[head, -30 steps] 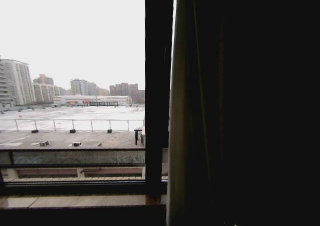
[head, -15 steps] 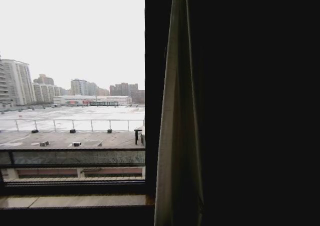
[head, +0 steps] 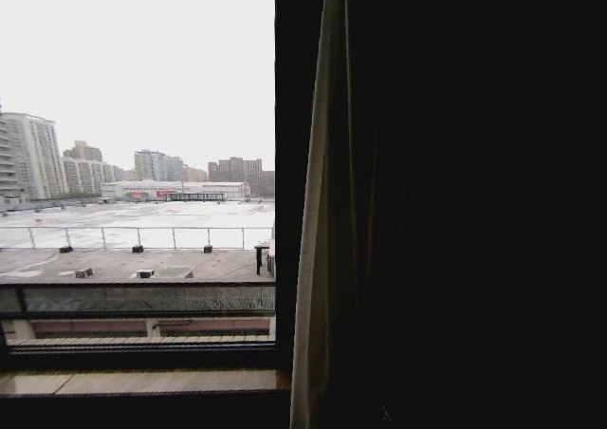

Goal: Open the curtains by pulling them apart, changing their state from closed to fully open.

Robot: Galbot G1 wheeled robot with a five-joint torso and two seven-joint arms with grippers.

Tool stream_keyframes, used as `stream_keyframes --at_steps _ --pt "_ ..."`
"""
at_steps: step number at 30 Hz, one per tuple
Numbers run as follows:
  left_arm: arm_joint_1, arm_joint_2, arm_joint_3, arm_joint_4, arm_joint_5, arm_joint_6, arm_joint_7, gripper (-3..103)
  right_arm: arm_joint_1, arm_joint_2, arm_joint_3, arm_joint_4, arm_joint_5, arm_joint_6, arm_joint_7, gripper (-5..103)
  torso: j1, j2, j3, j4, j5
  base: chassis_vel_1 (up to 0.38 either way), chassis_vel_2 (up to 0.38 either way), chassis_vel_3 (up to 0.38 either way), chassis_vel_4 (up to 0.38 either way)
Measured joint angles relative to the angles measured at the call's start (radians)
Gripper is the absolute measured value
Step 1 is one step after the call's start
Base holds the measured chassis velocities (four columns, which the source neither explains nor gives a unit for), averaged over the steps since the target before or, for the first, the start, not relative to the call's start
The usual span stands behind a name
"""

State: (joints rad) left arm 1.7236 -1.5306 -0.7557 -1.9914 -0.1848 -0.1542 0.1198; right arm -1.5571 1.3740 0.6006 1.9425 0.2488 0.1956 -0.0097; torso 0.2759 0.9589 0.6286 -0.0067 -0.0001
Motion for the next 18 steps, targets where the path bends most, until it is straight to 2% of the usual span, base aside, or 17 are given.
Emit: stream_keyframes --at_steps 18 --pt "-0.018 0.013 -0.001 0.000 -0.007 0.015 -0.002 100 0.014 0.000 0.002 -0.017 -0.047 0.009 0.011 100 0.000 0.000 0.000 0.0000 0.0001 0.000 0.000 0.000 0.000"
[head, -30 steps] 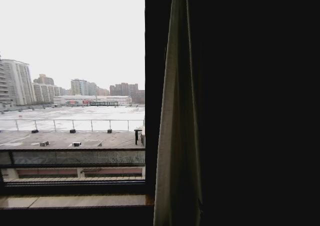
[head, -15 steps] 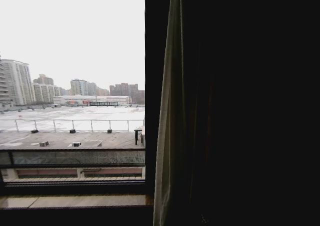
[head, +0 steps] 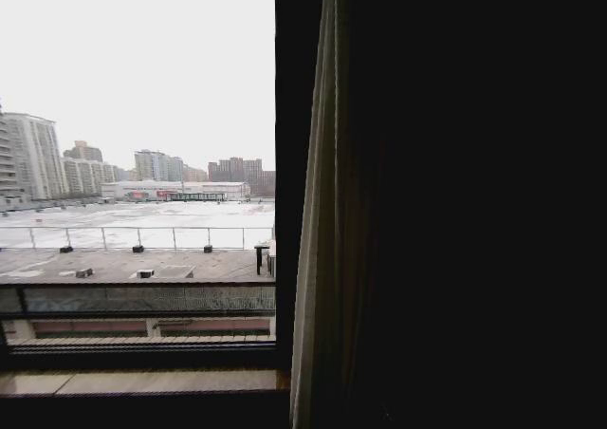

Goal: Open the curtains by pulling them apart, changing their state from closed to fully open.

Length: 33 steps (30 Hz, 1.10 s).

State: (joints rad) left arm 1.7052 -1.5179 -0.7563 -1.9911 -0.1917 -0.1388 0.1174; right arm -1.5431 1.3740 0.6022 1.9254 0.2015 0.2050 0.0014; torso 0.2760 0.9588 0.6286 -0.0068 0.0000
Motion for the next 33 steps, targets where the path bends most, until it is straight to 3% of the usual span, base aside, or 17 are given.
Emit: stream_keyframes --at_steps 33 --pt "-0.001 0.003 -0.001 0.006 0.004 0.003 0.000 100 -0.010 0.000 -0.007 -0.001 -0.048 0.022 0.001 100 0.000 0.000 0.000 -0.0001 0.0000 0.083 0.081 -0.083 -0.087"
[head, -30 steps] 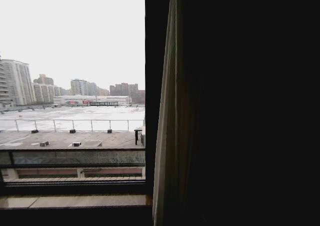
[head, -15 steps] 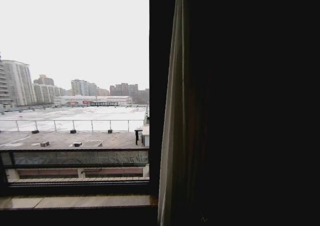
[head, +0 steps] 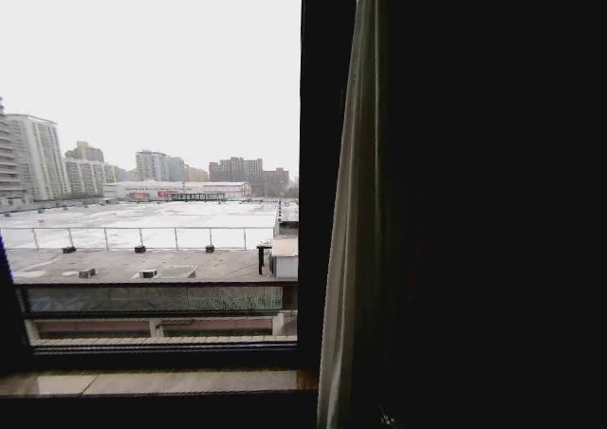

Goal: Open the curtains by pulling them apart, changing their state from closed to fully open.

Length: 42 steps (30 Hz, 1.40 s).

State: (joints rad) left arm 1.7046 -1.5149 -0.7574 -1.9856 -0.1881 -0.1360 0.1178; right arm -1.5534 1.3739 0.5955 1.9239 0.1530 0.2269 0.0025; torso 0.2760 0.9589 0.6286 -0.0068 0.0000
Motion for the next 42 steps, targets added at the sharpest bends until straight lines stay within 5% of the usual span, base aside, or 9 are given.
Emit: stream_keyframes --at_steps 42 --pt "0.001 -0.007 -0.001 0.012 0.001 -0.004 0.004 100 0.008 0.000 -0.022 -0.011 -0.052 0.015 -0.027 100 0.000 0.000 0.000 0.0001 -0.0002 0.326 0.248 -0.328 -0.249"
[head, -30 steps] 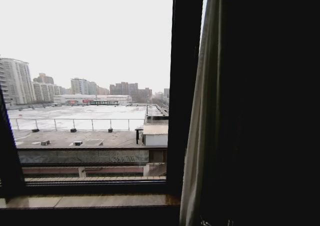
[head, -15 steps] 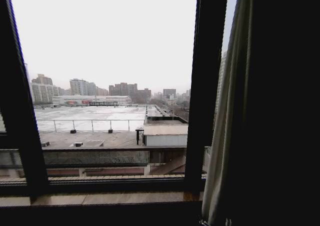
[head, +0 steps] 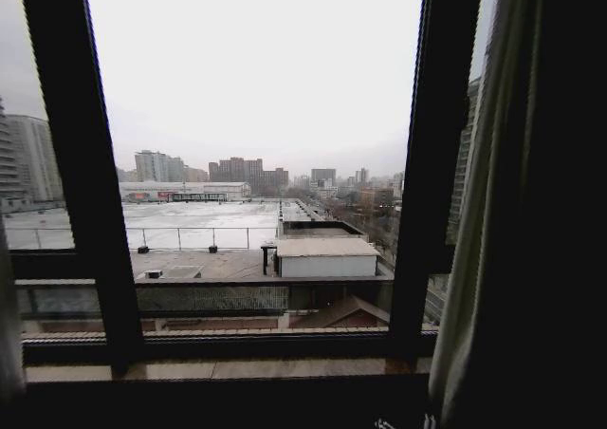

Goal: Open the curtains by pulling them apart, changing their state from closed to fully open.

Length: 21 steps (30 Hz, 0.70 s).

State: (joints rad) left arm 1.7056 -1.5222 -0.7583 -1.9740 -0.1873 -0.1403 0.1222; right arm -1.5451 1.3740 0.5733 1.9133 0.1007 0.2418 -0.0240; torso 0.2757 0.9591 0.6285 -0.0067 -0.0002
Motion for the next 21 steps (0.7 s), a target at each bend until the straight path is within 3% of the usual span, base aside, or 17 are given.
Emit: stream_keyframes --at_steps 21 --pt "0.014 -0.006 -0.004 -0.001 0.002 -0.010 0.001 100 -0.007 0.000 -0.001 -0.014 -0.006 0.007 0.001 100 0.000 0.000 0.000 0.0002 0.0000 0.340 0.355 -0.349 -0.348"
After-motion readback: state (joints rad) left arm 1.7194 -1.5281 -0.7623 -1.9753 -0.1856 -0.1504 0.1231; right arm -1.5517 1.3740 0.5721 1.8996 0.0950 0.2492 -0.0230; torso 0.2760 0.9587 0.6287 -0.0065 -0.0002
